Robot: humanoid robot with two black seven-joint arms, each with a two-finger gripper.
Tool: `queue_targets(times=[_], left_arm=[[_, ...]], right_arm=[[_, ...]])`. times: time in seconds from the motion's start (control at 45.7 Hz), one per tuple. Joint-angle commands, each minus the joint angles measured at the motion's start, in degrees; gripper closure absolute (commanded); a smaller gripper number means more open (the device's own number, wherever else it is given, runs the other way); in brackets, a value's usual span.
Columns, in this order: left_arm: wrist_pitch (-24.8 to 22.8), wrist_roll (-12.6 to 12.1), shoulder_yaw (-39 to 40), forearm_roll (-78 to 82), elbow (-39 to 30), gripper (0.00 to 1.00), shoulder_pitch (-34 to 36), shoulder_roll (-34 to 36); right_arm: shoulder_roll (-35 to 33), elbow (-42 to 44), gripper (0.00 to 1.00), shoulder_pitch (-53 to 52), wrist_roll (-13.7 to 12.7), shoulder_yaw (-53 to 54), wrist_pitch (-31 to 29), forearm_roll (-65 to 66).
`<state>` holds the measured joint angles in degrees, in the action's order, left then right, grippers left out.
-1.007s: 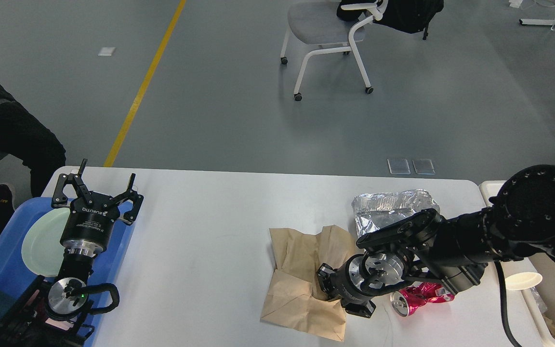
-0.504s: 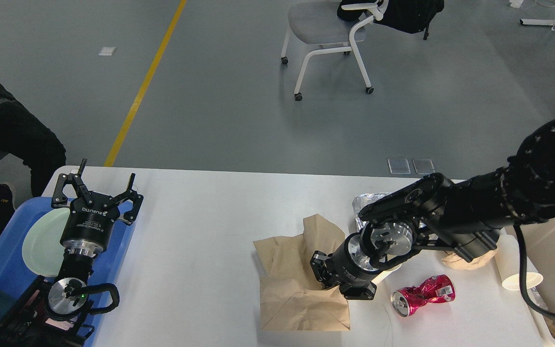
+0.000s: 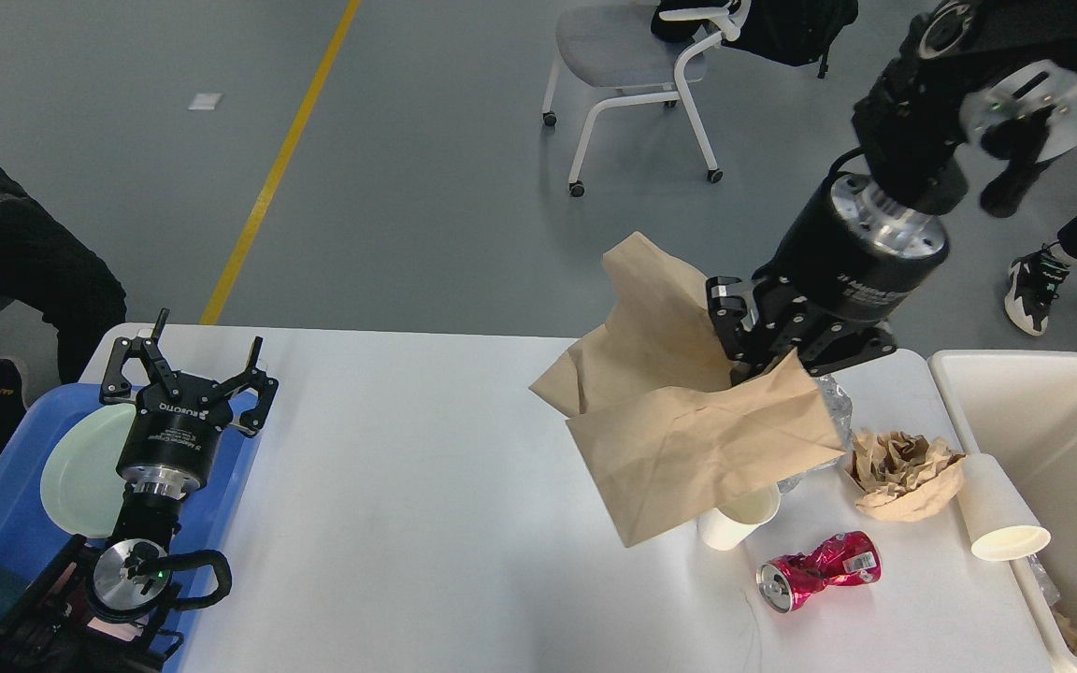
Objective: Tidy desktop
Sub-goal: 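Lift the paper bag and carry it into the white bin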
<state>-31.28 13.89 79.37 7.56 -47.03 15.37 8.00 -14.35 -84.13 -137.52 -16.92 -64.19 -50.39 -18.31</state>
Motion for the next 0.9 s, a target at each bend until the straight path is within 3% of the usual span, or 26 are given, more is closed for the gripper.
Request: queue_targets(times=[0.0,0.088,0.153,0.328,0.504,0.679,0.788,0.876], left_arm=[[0.0,0.0,0.0,0.0,0.0,0.04,0.0,0.0],[0.0,0.0,0.0,0.0,0.0,0.04,0.0,0.0],[0.0,0.0,0.0,0.0,0.0,0.04,0.0,0.0],[0.0,0.0,0.0,0.0,0.0,0.04,0.0,0.0],[0.0,0.0,0.0,0.0,0.0,0.04,0.0,0.0],[0.0,0.0,0.0,0.0,0.0,0.04,0.0,0.0],[0.0,0.0,0.0,0.0,0.0,0.04,0.0,0.0],[0.0,0.0,0.0,0.0,0.0,0.04,0.0,0.0]], right_arm=[[-0.3,-0.1,1.0,-3.9,5.6,-8.8,-3.9,3.1],[-0.2,-0.1,1.0,-4.7,12.9,-14.4,-3.8,3.6],[-0.2,0.2,1.0,-4.8,15.9,-17.6,-3.2,4.1],[-1.5,1.2,1.0,-4.8,16.0,-21.1,-0.2,3.6],[-7.3,4.8,1.0,-2.1,16.0,-29.1,7.5,3.1],[-20.5,14.6,1.0,9.5,15.2,-30.6,14.2,3.7],[-24.0,20.4,1.0,19.9,15.2,-30.5,20.0,3.0],[-26.3,22.5,1.0,27.4,15.2,-29.6,28.1,2.8]])
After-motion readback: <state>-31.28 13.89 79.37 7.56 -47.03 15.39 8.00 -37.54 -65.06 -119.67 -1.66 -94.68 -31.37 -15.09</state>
